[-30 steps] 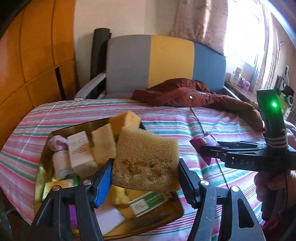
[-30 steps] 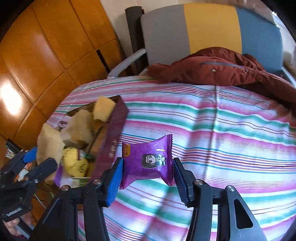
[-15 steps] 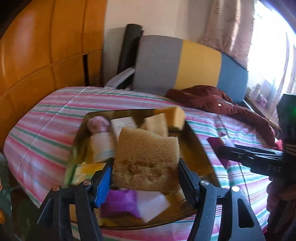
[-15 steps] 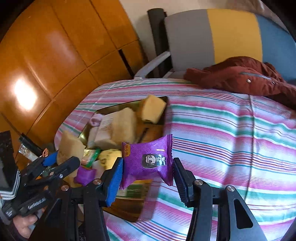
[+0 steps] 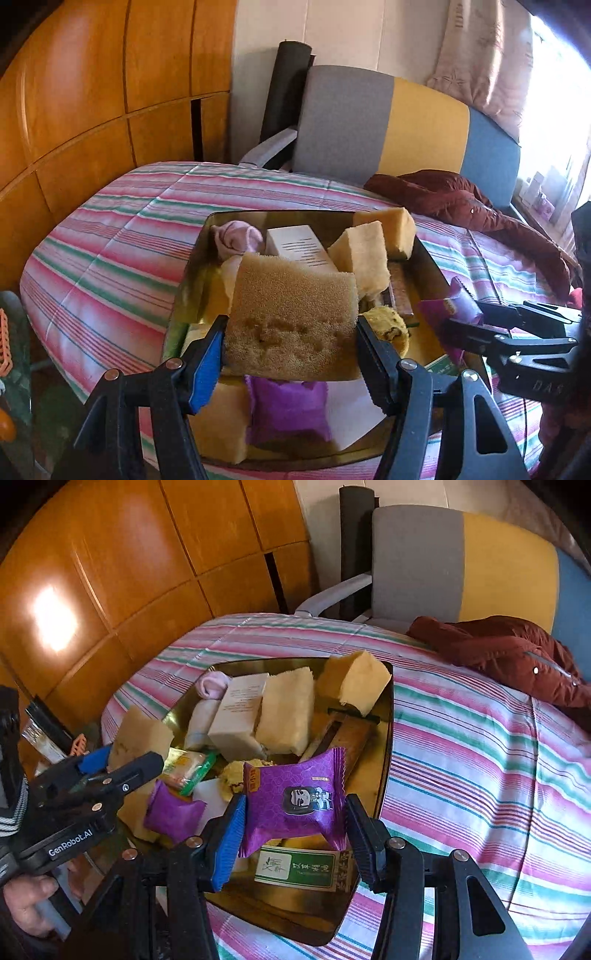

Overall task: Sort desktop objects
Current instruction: 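Carry the purple packet and sponge over the gold tray, then lower the packet and sponge into the tray and open both tools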

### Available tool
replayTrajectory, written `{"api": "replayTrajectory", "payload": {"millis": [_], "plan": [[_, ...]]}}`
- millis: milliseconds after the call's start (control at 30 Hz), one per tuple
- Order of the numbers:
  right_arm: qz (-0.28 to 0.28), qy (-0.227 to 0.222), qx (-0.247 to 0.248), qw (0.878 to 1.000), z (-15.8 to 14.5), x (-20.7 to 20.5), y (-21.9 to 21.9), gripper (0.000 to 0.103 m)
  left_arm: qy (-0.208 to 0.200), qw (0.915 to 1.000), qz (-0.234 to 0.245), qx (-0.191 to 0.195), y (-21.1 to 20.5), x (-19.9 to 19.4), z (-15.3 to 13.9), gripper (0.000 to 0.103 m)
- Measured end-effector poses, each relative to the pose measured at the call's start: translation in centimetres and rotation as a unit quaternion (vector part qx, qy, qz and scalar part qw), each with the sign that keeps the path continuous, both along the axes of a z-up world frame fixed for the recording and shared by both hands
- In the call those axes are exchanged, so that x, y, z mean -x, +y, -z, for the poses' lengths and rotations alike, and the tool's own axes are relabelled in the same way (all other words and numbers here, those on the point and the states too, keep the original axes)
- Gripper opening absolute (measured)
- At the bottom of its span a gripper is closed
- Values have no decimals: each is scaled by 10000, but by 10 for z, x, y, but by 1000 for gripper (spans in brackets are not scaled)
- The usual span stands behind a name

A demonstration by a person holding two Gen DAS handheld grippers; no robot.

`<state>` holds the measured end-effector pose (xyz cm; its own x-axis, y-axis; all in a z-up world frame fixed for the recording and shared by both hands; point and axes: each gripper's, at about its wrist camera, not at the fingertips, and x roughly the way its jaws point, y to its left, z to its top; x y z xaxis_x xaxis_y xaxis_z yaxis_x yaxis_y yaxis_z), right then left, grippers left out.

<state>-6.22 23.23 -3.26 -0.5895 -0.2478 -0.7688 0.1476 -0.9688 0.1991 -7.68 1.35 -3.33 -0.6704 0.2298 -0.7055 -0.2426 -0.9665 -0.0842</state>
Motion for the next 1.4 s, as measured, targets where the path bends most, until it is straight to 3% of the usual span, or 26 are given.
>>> {"api": "replayTrajectory", "payload": {"millis": [500,967,1200,1400], "plan": [[14,-100,-342,9994,12,26,-7,55,-152,9998,94,13,20,21,15,67],[66,-162,-339,9993,21,31,-2,56,-307,9995,85,82,31,39,35,69],[148,-62,-310,9994,14,23,-2,65,-303,9995,10,85,28,33,31,70],[200,35,-304,9993,7,11,-5,81,-190,9997,-96,104,22,23,22,74]]}}
